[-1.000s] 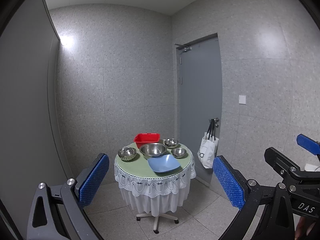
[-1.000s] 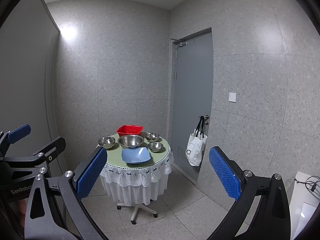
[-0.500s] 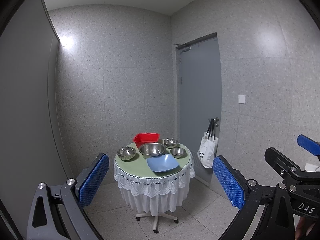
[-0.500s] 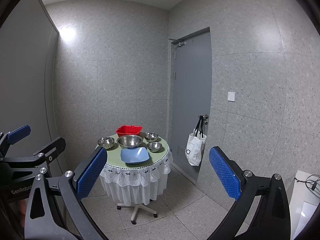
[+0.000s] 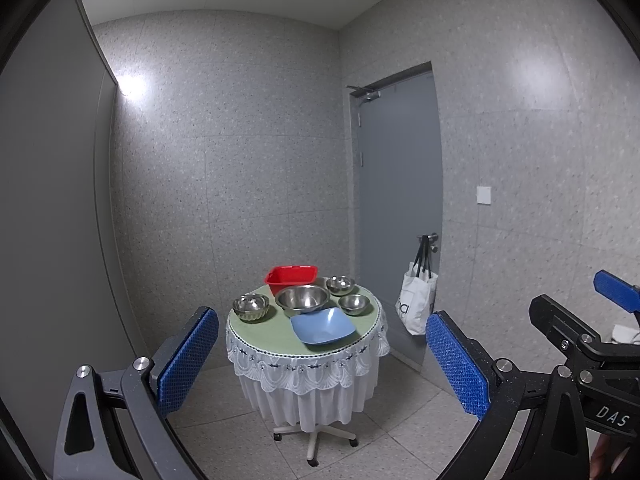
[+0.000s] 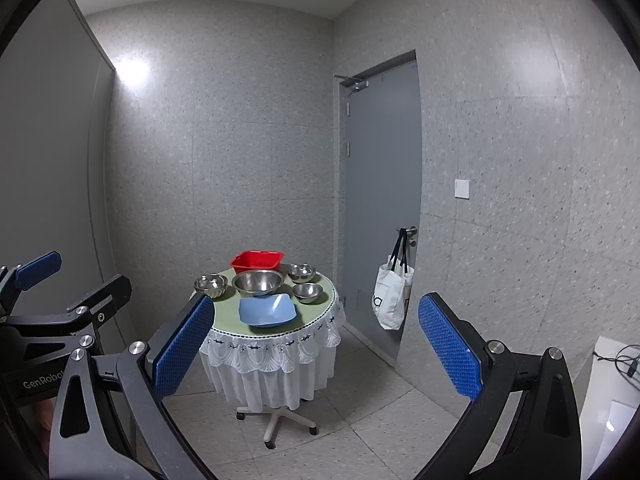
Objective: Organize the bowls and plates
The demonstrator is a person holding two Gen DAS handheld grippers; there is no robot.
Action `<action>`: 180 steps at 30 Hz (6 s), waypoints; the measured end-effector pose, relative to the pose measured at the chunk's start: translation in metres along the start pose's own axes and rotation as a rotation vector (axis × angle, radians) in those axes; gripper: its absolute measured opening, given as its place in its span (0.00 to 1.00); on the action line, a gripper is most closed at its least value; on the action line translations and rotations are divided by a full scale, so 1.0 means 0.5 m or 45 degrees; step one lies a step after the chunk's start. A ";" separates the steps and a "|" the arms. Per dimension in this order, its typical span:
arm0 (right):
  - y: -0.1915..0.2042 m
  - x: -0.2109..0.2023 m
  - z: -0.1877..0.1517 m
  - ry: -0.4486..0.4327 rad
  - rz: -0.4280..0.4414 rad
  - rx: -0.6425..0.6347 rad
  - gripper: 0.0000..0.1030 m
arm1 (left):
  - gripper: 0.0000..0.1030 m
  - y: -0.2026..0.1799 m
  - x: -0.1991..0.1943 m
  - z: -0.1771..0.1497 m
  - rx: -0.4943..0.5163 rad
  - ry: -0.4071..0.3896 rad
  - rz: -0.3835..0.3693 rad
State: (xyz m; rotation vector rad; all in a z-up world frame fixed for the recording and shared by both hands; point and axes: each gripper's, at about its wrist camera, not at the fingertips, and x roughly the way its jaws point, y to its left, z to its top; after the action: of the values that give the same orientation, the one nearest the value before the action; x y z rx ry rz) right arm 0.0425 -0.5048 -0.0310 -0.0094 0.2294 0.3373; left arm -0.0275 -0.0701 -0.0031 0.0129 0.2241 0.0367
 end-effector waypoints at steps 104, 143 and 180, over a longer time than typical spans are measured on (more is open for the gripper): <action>0.175 1.784 -0.042 1.022 0.663 -0.046 0.19 | 0.25 0.428 2.173 0.140 -0.253 0.975 -0.136; 0.305 1.980 -0.037 0.872 0.358 -0.037 0.78 | 0.83 0.585 2.554 0.171 -0.152 0.998 -0.035; 0.065 1.437 -0.358 1.154 0.555 0.150 0.15 | 0.22 0.361 1.829 -0.143 -0.182 1.130 -0.119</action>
State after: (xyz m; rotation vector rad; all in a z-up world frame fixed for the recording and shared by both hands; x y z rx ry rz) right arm 0.6516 -0.2475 -0.3658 0.0048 1.1597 0.7422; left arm 0.8411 0.1456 -0.2729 -0.1596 1.1087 -0.0375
